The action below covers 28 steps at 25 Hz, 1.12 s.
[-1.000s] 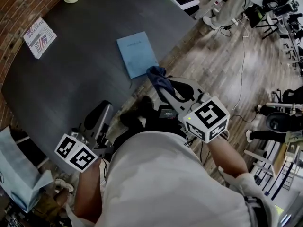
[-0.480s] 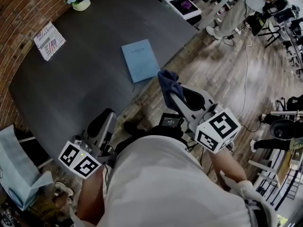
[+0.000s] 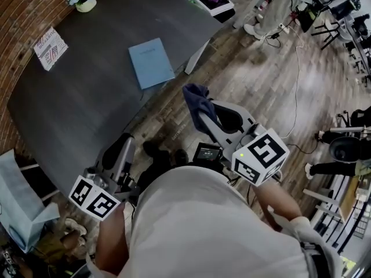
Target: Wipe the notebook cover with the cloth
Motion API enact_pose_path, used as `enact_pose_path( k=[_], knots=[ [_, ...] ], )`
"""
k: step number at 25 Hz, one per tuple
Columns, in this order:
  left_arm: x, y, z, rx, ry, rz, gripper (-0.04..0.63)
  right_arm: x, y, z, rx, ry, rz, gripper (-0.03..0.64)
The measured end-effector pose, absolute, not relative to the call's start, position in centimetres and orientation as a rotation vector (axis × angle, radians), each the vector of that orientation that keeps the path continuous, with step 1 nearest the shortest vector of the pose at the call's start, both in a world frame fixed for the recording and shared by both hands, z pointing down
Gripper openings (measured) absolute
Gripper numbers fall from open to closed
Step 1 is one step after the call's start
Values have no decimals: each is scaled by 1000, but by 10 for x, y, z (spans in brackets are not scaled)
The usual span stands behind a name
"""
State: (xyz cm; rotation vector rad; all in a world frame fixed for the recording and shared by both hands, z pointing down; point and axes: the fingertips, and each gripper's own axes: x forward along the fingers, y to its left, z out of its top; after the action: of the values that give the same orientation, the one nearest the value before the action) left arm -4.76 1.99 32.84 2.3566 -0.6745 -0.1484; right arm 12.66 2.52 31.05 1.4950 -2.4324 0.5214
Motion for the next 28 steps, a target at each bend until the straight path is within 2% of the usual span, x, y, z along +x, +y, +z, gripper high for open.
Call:
enact_pose_path(
  k=[13, 28],
  knots=[
    [-11, 100, 330, 2348, -742, -124, 51, 160, 91, 311, 1446, -2496, 528, 86],
    [-17, 109, 322, 2377, -695, -104, 51, 151, 99, 302, 1510, -2502, 519, 84]
  ],
)
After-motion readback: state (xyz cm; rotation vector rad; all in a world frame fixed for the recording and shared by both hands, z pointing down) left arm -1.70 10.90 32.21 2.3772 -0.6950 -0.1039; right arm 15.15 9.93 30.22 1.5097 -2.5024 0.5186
